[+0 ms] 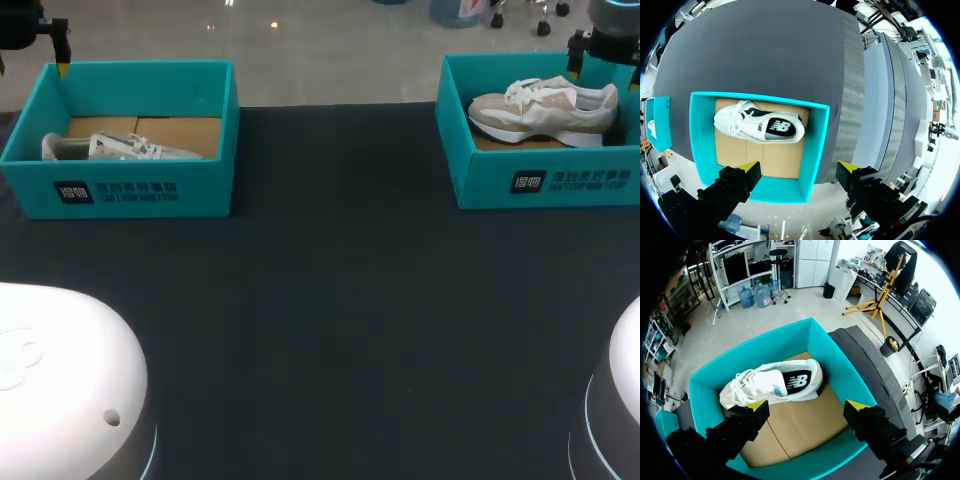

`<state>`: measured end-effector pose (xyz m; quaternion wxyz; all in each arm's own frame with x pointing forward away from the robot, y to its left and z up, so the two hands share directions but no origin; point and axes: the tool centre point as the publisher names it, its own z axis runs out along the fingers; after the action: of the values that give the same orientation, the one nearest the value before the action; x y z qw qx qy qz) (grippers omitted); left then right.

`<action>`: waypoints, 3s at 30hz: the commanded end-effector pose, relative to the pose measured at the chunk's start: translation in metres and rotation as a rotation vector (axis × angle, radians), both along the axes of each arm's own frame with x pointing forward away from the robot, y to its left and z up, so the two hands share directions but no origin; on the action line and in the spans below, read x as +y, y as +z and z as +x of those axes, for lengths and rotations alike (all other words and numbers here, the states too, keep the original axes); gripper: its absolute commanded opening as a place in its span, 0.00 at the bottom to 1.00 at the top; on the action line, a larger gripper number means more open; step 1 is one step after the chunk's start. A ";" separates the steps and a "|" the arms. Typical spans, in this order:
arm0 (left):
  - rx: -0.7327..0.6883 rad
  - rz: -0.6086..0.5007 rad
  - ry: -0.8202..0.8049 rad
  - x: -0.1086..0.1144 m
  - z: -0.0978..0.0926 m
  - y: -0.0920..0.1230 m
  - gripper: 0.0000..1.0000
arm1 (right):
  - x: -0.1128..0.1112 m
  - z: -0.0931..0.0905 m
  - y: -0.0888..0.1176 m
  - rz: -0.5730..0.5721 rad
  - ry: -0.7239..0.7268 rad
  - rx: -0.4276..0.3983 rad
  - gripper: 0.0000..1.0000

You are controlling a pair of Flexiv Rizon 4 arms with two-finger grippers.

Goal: Take the shoe out of the shoebox, open the shoe tongue, remove and reinsert the insole, then place the shoe into the shoebox

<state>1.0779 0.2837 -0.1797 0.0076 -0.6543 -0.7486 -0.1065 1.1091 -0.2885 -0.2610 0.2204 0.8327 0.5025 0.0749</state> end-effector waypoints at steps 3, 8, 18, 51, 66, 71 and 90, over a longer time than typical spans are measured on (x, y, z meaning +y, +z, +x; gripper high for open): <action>0.001 0.003 0.000 0.000 0.000 0.001 1.00 | -0.016 0.032 -0.027 0.069 0.028 0.136 1.00; 0.001 0.003 0.000 0.000 0.000 0.001 1.00 | -0.028 0.040 -0.032 0.091 0.038 0.178 1.00; 0.001 0.003 0.000 0.000 0.000 0.001 1.00 | -0.048 0.050 -0.050 0.106 0.001 0.200 1.00; 0.001 0.003 0.000 0.000 0.000 0.001 1.00 | -0.072 0.060 -0.101 0.094 -0.017 0.270 0.56; 0.001 0.003 0.000 0.000 0.000 0.001 1.00 | -0.073 0.055 -0.138 0.099 -0.017 0.338 0.43; 0.001 0.003 0.000 0.000 0.000 0.001 1.00 | -0.076 0.054 -0.136 0.086 -0.042 0.330 0.00; 0.001 0.003 0.000 0.000 0.000 0.001 1.00 | -0.066 0.026 -0.055 0.081 -0.057 0.303 0.00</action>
<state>1.0780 0.2837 -0.1799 0.0076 -0.6543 -0.7486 -0.1065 1.1542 -0.3621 -0.3464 0.1004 0.8577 0.5022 -0.0457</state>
